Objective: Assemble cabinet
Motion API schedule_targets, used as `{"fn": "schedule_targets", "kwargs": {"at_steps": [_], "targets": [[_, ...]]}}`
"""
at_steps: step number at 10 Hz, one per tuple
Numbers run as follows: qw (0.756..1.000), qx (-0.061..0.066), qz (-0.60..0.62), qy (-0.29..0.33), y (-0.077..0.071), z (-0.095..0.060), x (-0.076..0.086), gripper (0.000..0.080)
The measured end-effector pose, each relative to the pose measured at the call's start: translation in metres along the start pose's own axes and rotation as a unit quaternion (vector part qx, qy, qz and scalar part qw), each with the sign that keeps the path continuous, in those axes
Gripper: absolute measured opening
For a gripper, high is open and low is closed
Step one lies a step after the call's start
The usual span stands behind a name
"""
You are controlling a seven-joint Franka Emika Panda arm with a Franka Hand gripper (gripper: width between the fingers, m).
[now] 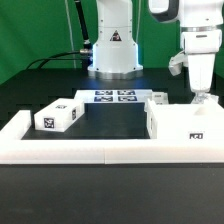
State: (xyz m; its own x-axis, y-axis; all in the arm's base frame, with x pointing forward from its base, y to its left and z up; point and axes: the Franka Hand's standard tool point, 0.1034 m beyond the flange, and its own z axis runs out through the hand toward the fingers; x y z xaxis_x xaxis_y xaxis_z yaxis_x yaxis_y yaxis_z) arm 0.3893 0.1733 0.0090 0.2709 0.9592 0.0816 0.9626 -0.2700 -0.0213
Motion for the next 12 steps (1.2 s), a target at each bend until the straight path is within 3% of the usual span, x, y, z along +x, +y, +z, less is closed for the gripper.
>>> {"fn": "schedule_targets", "kwargs": {"at_steps": [1,2,6,9,12], "targets": [[1.0,0.0,0.0,0.0,0.0,0.0,0.0,0.0087],[1.0,0.0,0.0,0.0,0.0,0.0,0.0,0.0068],[1.0,0.0,-0.017,-0.001,0.001,0.0,-0.001,0.0068],[0.997,-0.001,-0.071,-0.016,0.014,-0.013,-0.012,0.0069],[0.994,0.0,-0.1,-0.034,0.041,-0.032,-0.035,0.007]]}}
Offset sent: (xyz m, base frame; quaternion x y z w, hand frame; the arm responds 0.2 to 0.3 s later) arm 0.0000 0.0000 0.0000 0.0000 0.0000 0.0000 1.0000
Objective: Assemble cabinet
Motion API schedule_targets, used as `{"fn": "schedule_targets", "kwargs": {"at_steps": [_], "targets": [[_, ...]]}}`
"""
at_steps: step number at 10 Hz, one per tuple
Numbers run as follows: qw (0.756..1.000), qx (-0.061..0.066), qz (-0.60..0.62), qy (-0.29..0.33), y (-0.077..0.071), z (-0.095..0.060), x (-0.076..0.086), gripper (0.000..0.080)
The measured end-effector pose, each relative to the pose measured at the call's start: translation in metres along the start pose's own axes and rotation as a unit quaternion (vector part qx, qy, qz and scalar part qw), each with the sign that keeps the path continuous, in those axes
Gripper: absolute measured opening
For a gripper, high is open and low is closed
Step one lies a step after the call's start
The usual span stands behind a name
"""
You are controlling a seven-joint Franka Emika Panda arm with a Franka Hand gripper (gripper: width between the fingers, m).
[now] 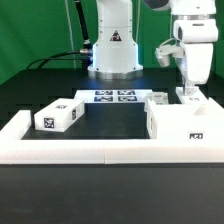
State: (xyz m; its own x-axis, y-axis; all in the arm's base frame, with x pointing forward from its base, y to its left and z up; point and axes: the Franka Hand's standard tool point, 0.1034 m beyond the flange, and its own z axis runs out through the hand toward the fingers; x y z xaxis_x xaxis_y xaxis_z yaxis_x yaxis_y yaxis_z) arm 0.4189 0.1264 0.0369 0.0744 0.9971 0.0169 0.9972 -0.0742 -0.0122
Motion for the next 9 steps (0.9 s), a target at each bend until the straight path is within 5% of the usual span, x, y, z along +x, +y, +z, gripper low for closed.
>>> {"fn": "schedule_targets", "kwargs": {"at_steps": [6,9], "targets": [[1.0,-0.004,-0.025,0.0,0.011,-0.003,-0.017,0.007],[0.999,0.005,-0.029,-0.014,0.019,-0.015,-0.024,0.007]]}}
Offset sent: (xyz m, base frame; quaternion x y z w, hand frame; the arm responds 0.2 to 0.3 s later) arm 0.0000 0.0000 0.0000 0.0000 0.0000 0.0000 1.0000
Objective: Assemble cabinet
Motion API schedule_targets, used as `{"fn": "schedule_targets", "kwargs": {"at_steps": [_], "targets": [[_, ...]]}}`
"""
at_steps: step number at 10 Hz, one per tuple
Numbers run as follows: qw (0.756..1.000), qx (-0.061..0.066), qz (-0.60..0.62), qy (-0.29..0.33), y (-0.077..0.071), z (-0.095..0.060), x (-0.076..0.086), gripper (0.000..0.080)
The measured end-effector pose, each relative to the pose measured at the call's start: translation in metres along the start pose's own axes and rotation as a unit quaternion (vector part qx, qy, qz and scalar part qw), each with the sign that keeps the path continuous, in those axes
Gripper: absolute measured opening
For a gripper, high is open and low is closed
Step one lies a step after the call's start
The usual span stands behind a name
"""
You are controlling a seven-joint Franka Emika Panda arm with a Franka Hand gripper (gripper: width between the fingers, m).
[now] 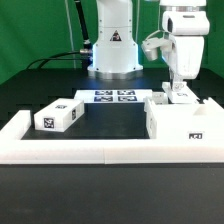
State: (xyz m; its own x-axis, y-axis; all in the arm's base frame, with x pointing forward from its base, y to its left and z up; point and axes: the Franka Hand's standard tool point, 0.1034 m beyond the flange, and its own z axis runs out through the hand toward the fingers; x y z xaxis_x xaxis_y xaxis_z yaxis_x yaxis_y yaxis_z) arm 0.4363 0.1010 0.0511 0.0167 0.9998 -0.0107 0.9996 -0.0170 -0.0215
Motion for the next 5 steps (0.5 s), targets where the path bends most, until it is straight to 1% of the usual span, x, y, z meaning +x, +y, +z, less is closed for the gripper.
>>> {"fn": "schedule_targets", "kwargs": {"at_steps": [3,5], "targets": [[1.0,-0.005,0.004,-0.001,0.011,-0.0053,-0.0008,0.007],[1.0,-0.003,0.004,-0.001,0.0093,-0.0033,-0.0011,0.007]]}}
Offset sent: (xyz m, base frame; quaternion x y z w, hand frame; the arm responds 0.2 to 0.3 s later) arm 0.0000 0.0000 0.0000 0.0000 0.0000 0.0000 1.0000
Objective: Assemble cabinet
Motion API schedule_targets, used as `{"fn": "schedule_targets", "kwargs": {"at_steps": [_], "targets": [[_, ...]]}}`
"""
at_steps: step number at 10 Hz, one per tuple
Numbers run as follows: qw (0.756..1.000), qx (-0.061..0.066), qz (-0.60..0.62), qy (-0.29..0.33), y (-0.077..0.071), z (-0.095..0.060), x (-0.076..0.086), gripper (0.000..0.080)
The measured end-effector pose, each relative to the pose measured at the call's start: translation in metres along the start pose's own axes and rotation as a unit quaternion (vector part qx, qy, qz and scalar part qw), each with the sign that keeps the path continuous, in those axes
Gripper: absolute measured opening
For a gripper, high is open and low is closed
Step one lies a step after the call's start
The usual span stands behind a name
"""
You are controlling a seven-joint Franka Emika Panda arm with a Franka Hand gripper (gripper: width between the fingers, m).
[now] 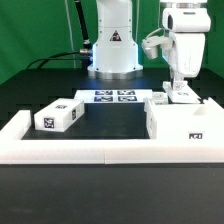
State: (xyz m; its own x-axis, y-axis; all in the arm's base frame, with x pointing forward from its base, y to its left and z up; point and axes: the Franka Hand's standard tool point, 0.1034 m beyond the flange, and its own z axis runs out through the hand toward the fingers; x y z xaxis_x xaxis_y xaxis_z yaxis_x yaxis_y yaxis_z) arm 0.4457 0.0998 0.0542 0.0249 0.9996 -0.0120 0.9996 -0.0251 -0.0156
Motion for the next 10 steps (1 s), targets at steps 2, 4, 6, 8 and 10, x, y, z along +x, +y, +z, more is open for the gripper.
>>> {"fn": "schedule_targets", "kwargs": {"at_steps": [2,4,6,8,10], "targets": [[1.0,0.001,0.0,0.0,0.0,0.001,0.0,0.007],[1.0,0.001,-0.001,-0.004,0.005,-0.005,0.0,0.007],[1.0,-0.009,-0.003,-0.003,0.017,-0.016,0.006,0.007],[1.0,-0.011,-0.004,-0.003,0.021,-0.017,0.008,0.007],[1.0,-0.006,-0.004,-0.003,0.019,-0.013,0.008,0.007]]}}
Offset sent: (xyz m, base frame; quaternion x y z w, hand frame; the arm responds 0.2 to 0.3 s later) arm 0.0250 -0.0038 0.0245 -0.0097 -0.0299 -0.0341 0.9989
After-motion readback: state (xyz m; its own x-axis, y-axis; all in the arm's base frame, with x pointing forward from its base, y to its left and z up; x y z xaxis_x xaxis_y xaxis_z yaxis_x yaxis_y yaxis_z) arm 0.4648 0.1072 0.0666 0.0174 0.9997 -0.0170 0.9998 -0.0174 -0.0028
